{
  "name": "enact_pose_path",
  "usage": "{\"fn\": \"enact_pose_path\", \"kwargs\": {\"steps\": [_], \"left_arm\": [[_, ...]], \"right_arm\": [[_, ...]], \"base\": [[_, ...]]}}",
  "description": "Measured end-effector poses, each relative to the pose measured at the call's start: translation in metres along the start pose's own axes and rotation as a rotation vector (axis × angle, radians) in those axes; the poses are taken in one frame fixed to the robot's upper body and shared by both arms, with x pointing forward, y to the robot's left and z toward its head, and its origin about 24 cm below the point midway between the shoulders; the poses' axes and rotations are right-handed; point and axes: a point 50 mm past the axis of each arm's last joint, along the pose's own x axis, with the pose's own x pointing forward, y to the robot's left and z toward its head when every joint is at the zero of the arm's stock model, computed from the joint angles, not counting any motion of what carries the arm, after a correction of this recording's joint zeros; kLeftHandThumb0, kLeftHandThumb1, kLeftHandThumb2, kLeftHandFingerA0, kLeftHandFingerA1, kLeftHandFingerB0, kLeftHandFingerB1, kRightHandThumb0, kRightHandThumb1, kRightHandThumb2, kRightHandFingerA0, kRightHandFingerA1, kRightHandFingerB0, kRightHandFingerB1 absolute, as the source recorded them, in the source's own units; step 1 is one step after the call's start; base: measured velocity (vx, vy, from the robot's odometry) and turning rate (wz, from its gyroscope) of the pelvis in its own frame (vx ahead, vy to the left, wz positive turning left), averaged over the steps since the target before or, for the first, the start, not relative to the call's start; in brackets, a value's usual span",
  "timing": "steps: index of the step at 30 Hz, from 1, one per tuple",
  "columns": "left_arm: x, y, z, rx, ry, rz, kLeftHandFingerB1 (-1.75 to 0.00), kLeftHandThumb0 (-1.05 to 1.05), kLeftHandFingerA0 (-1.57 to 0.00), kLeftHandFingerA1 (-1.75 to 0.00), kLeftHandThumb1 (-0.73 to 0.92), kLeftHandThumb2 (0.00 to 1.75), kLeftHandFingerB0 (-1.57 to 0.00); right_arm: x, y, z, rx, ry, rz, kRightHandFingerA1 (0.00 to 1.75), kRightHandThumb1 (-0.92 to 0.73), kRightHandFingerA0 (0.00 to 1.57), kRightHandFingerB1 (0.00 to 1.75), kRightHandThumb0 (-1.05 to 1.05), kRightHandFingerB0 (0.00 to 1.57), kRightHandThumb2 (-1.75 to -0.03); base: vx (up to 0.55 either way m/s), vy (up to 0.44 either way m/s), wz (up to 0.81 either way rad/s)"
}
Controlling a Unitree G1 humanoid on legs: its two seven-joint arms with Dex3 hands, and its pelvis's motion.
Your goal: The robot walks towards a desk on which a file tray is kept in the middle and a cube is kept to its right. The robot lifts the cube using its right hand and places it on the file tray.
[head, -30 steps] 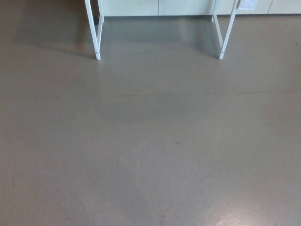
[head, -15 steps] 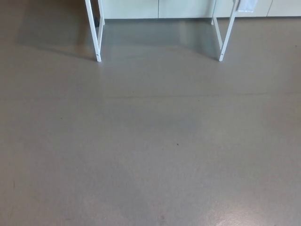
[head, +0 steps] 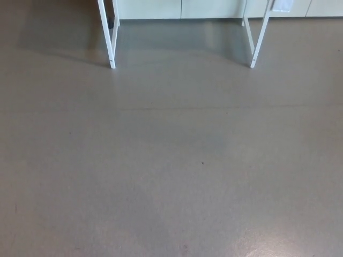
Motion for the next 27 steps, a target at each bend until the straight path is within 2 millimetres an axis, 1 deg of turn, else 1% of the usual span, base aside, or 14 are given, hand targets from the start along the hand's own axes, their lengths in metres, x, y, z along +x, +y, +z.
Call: {"fn": "enact_pose_path", "kwargs": {"steps": [2,3,4,9,10,11,13,14,15,18,19,21,26,27], "left_arm": [[0.000,-0.001,-0.002,0.018,0.011,-0.005,-0.93,-1.01,-0.07,-1.09,0.74,0.61,0.00],[0.000,-0.001,-0.002,0.023,0.010,-0.005,-0.71,-0.95,-0.19,-0.83,0.56,1.03,-0.04],[0.000,-0.002,-0.001,0.031,0.006,-0.007,-0.90,-0.99,-0.07,-1.08,0.77,0.63,-0.01],[-0.001,-0.003,-0.008,0.063,0.026,-0.013,-0.84,-1.00,-0.09,-0.98,0.71,0.63,-0.01],[-0.001,-0.002,-0.009,0.062,0.030,-0.012,-0.91,-0.98,-0.08,-1.13,0.75,0.63,-0.01],[-0.001,-0.002,-0.011,0.061,0.036,-0.010,-0.84,-0.98,-0.21,-1.09,0.79,0.63,-0.05],[-0.001,-0.001,-0.014,0.070,0.048,-0.003,-0.84,-0.98,-0.24,-1.11,0.80,0.64,-0.06],[-0.001,-0.004,-0.020,0.078,0.070,-0.005,-0.73,-0.99,-0.25,-0.86,0.60,1.00,-0.10],[-0.001,-0.003,-0.021,0.081,0.074,-0.001,-0.87,-0.99,-0.05,-1.04,0.79,0.63,0.00],[-0.003,0.005,-0.022,0.091,0.082,0.023,-0.86,-0.99,-0.05,-1.04,0.79,0.64,0.00],[-0.003,0.006,-0.022,0.095,0.084,0.027,-0.70,-0.93,-0.17,-0.78,0.58,1.05,-0.07],[-0.004,0.007,-0.023,0.102,0.086,0.026,-0.89,-0.99,-0.07,-1.03,0.80,0.64,-0.04],[-0.006,0.010,-0.035,0.149,0.129,0.026,-0.80,-0.97,-0.10,-0.97,0.78,0.64,-0.05],[-0.007,0.011,-0.039,0.151,0.144,0.029,-0.70,-0.98,-0.18,-0.79,0.59,0.97,-0.11]], "right_arm": [[0.001,0.002,-0.006,-0.031,0.019,-0.003,0.56,-0.53,0.34,0.44,-0.72,0.04,-0.89],[0.001,0.003,-0.009,-0.028,0.025,-0.002,0.57,-0.54,0.38,0.44,-0.73,0.04,-0.90],[0.001,0.002,-0.012,-0.022,0.029,-0.005,0.46,-0.71,0.48,0.34,-0.65,0.13,-0.61],[0.001,0.000,-0.014,-0.017,0.014,-0.029,0.54,-0.57,0.18,0.41,-0.76,0.03,-0.93],[0.001,0.001,-0.013,-0.034,0.014,-0.032,0.53,-0.41,0.03,0.52,-0.40,0.00,-1.01],[0.002,0.002,-0.013,-0.059,0.013,-0.034,0.53,-0.55,0.04,0.38,-0.79,0.00,-0.93],[0.001,0.002,-0.013,-0.073,0.012,-0.041,0.57,-0.55,0.13,0.39,-0.78,0.00,-0.95],[0.001,0.001,-0.013,-0.085,0.012,-0.049,0.48,-0.76,0.21,0.34,-0.79,0.04,-0.63],[0.001,0.001,-0.014,-0.091,0.014,-0.049,0.55,-0.58,0.25,0.36,-0.75,0.00,-0.99],[0.001,0.003,-0.015,-0.107,0.018,-0.047,0.55,-0.62,0.30,0.37,-0.80,0.03,-0.99],[0.001,0.003,-0.016,-0.107,0.019,-0.049,0.58,-0.60,0.36,0.41,-0.76,0.05,-0.96],[0.001,0.002,-0.016,-0.098,0.014,-0.053,0.57,-0.62,0.37,0.40,-0.75,0.05,-0.99],[-0.001,0.001,-0.023,-0.086,0.007,-0.054,0.55,-0.62,0.32,0.36,-0.77,0.03,-1.00],[-0.002,0.001,-0.025,-0.082,0.010,-0.052,0.55,-0.62,0.32,0.35,-0.79,0.03,-1.00]], "base": [[-0.02,-0.009,0.08],[-0.10,0.048,0.20],[-0.11,0.051,0.18],[0.01,0.050,-0.07],[0.09,0.163,-0.10],[0.10,0.198,-0.13],[0.21,0.260,-0.22],[0.38,0.002,0.06],[0.39,-0.039,-0.31],[0.29,0.099,0.00],[0.20,0.148,0.04],[0.23,0.093,0.04],[0.26,-0.045,0.10],[0.25,-0.134,0.12]]}}
